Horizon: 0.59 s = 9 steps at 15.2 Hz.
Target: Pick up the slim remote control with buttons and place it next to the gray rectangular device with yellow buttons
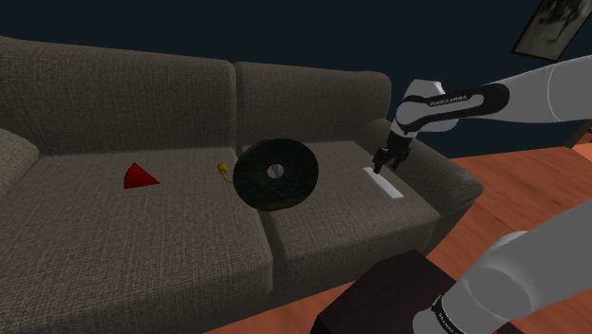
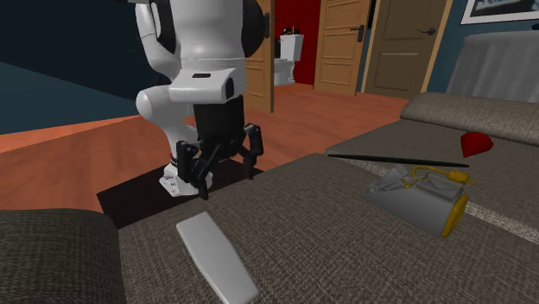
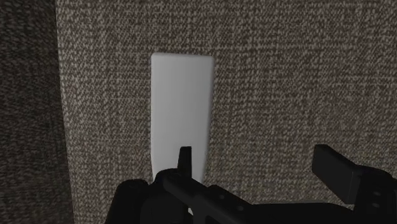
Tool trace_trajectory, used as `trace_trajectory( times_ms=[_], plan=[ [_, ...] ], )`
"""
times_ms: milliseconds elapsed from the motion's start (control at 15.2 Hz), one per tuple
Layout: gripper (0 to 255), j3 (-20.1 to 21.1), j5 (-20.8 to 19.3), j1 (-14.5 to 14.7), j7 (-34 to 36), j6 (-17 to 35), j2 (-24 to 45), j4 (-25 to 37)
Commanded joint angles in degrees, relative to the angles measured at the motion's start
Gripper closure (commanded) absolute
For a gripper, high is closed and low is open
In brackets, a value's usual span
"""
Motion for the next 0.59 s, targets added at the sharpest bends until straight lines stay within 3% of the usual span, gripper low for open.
trace_trajectory(
  times_ms=[0, 264, 528],
  plan=[
    [0, -1.5, 0.8, -0.5, -1.3, 2.0, 4.2, 1.9],
    [0, -3.9, 3.4, -1.6, -4.0, 5.7, 12.6, 5.8],
    [0, -4.2, 4.4, -1.8, -4.8, 8.4, 15.0, 5.3]
  ],
)
